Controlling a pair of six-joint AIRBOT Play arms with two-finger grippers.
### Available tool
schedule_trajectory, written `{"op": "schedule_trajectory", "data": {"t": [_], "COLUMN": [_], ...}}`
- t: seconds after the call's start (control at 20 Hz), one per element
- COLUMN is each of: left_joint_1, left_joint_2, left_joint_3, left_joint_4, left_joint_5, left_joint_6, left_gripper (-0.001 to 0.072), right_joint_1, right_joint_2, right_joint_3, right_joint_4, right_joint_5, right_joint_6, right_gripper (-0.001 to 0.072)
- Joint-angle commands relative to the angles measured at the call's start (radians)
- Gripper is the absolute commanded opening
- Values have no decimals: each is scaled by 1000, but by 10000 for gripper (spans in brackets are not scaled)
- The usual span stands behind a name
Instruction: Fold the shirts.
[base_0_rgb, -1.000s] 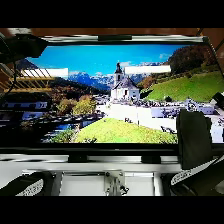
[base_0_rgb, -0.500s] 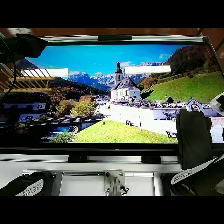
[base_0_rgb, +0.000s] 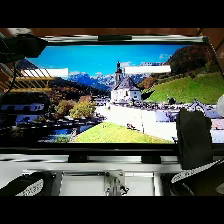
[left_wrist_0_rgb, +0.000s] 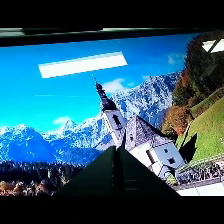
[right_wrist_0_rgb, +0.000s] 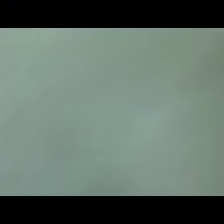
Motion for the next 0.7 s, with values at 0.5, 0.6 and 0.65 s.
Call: {"op": "schedule_trajectory", "data": {"t": [0.5, 0.6, 0.65], "left_joint_1": [0, 0, 0], "left_joint_2": [-14, -23, -26], "left_joint_3": [0, 0, 0], "left_joint_4": [1, 1, 1], "left_joint_5": [0, 0, 0], "left_joint_6": [-50, -50, -50], "left_gripper": [43, 43, 44], "right_joint_1": [-92, -73, -62], "right_joint_2": [133, 166, 185], "right_joint_3": [1, 1, 1], "right_joint_4": [-354, -143, -34], "right_joint_5": [19, 39, 60], "right_joint_6": [261, 71, 4], "right_gripper": [360, 510, 510]}}
